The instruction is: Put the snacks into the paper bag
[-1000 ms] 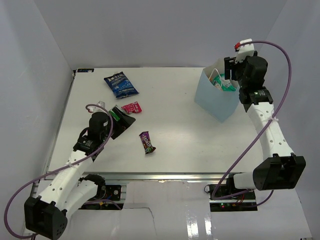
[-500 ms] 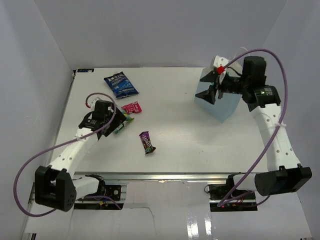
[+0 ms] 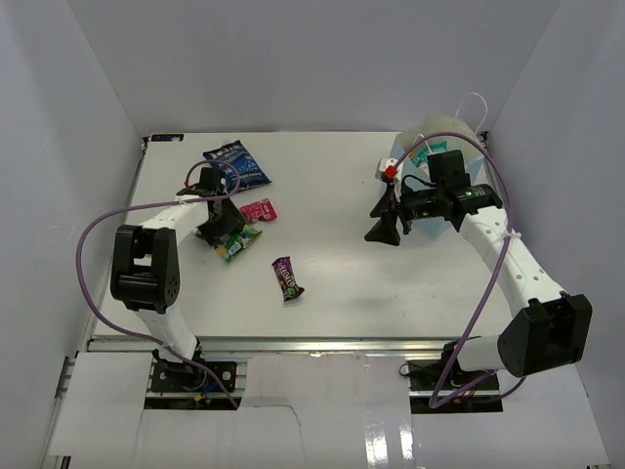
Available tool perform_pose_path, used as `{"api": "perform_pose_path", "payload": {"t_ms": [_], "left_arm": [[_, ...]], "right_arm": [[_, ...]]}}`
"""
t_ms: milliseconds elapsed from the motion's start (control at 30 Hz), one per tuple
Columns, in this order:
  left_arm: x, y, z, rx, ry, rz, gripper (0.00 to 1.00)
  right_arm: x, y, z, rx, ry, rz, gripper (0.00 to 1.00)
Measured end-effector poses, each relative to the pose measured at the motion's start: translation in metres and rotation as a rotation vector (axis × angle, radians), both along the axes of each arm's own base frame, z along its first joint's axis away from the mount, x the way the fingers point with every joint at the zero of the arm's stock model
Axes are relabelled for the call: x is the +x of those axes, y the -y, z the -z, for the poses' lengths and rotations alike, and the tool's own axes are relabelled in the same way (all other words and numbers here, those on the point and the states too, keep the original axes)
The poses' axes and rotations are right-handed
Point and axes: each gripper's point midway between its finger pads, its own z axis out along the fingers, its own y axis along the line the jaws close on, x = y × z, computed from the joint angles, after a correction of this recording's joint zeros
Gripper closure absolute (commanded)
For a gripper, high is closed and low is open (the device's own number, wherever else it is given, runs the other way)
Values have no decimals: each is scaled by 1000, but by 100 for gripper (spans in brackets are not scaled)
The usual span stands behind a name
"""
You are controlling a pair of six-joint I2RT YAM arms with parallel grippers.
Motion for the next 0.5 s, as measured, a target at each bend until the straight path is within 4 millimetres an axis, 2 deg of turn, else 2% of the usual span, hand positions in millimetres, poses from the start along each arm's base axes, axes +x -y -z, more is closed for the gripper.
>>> {"api": "perform_pose_path", "payload": {"t_ms": [100,133,167,300,400,500], "left_arm": [[2,2,3,-7,-15,20,51],[3,2,2,-9,-9,25,56],[4,2,0,-11,-6,27,66],[3,2,-11,-11,28,49,86],[-5,2,-17,-22,59,84,93],[-20,13,-26,-77,98,171,94]], "right_arm": [[0,0,3,1,-7,1,26],[-1,0,4,1,-11,1,26],[-1,-1,4,1,-11,0,27],[-5,-3,3,12,-7,-27,26],[-15,-11,3,23,-12,-82,27],[-27,-24,6,27,-28,-140,29]]}}
